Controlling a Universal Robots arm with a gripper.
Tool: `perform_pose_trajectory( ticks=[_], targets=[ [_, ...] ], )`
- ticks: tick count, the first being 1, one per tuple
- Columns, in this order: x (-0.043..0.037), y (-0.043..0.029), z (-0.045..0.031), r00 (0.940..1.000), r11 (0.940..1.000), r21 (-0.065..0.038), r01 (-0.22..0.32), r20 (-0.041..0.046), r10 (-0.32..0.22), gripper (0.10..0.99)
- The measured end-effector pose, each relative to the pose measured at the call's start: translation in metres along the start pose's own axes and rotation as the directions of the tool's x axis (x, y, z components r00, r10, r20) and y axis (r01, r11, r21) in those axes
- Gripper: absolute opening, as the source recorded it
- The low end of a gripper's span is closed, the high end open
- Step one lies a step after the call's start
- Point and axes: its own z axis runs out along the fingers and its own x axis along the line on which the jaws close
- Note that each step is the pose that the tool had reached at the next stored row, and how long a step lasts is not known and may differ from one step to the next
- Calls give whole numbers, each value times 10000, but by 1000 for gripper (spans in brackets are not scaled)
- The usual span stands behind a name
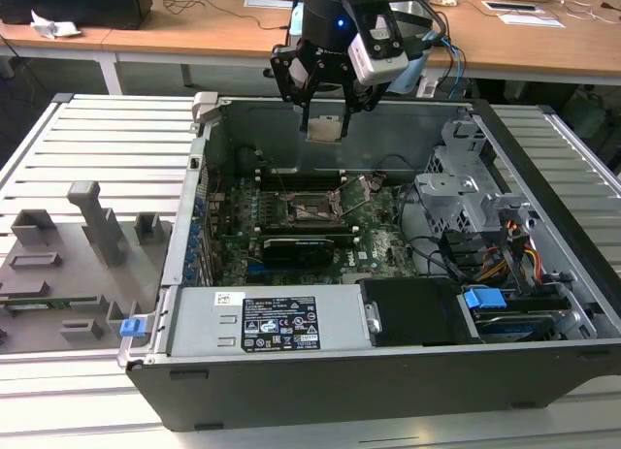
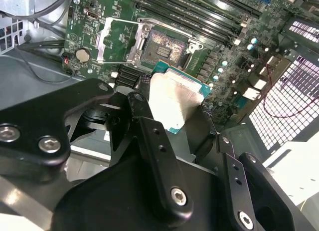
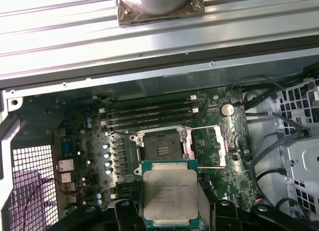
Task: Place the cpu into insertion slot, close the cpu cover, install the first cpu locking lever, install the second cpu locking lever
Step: 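Place the cpu into insertion slot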
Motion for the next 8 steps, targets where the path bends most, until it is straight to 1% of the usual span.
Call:
perform_pose_trajectory(
  ticks=[4, 8],
  targets=[
    [0, 0, 0, 10000, 10000, -2, -77, 7, 77, 525],
    [0, 0, 0, 9996, 9996, -6, -285, 25, 285, 525]
  ],
)
